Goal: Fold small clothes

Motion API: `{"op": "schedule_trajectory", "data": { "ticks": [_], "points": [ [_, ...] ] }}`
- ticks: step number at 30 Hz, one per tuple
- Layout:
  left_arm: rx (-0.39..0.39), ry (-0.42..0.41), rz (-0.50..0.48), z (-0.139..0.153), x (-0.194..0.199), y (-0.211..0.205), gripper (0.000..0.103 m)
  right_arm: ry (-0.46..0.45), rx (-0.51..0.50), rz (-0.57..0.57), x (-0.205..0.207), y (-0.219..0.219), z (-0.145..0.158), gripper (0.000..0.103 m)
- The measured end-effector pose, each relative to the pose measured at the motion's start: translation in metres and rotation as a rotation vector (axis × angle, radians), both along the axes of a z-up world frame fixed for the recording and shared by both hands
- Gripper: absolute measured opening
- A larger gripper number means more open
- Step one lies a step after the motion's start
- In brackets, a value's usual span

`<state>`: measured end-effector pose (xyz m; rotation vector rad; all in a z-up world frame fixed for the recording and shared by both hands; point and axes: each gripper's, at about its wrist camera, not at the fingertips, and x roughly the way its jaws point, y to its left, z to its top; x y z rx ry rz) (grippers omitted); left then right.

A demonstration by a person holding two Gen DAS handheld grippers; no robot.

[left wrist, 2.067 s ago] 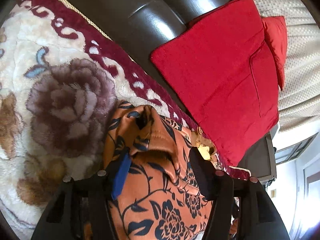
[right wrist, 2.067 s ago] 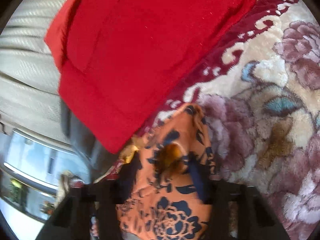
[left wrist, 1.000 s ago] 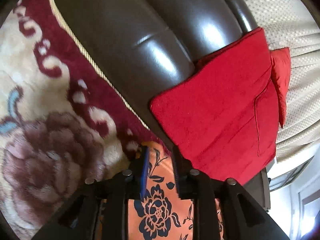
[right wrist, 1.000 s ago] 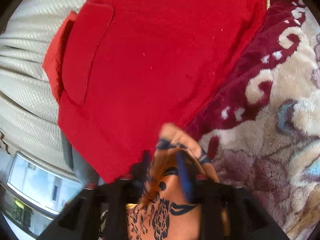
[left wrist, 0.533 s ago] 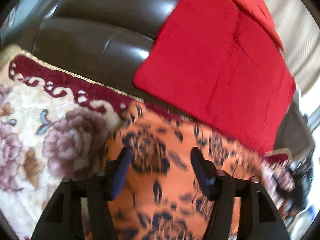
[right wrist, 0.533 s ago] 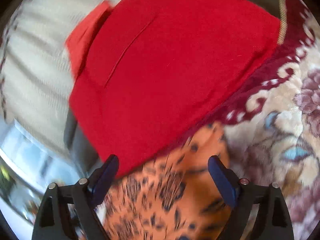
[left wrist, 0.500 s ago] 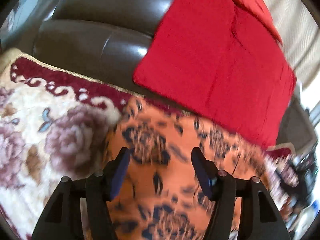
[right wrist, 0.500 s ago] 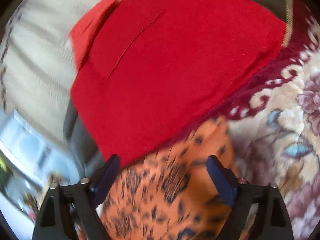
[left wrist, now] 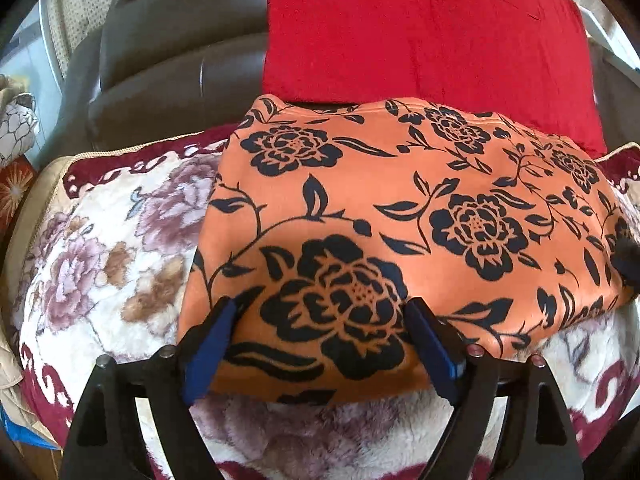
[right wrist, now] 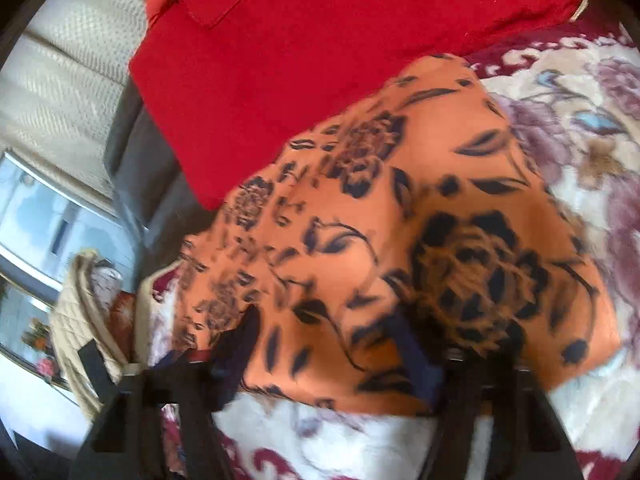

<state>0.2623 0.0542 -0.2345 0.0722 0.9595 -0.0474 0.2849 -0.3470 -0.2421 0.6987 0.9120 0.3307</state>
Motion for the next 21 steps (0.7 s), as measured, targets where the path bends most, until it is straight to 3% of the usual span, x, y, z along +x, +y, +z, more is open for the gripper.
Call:
{"op": "schedule_trajectory", "data": {
  "ticks": [2,3,5,9,15,18,21],
  "points": [
    [-0.057,0.013,0.014,-0.002,-0.004,0.010,0.087,0.003,-0.069,0.021,-0.011,0.003,-0.004,0.040],
    [-0.080,0.023,0.021,-0.005,-0.006,0.015,0.089,-0.003,-0.060,0.023,-0.015,0.001,-0.008,0.037],
    [-0.100,0.032,0.026,-0.009,-0.010,0.019,0.090,0.011,-0.035,0.011,-0.021,-0.007,-0.019,0.018],
    [-0.121,-0.003,0.043,-0.003,-0.017,0.020,0.090,0.040,0.049,0.006,-0.024,-0.021,-0.026,0.016],
    [-0.290,-0.139,0.083,0.030,-0.029,0.036,0.090,0.015,0.099,-0.011,-0.037,-0.030,-0.012,0.021],
    [-0.282,-0.156,0.090,0.034,-0.024,0.030,0.090,-0.068,0.071,-0.012,-0.042,-0.027,0.004,0.021],
    [-0.216,-0.124,0.084,0.030,-0.014,0.014,0.090,-0.122,0.075,0.002,-0.041,-0.015,0.017,0.024]
  ]
}}
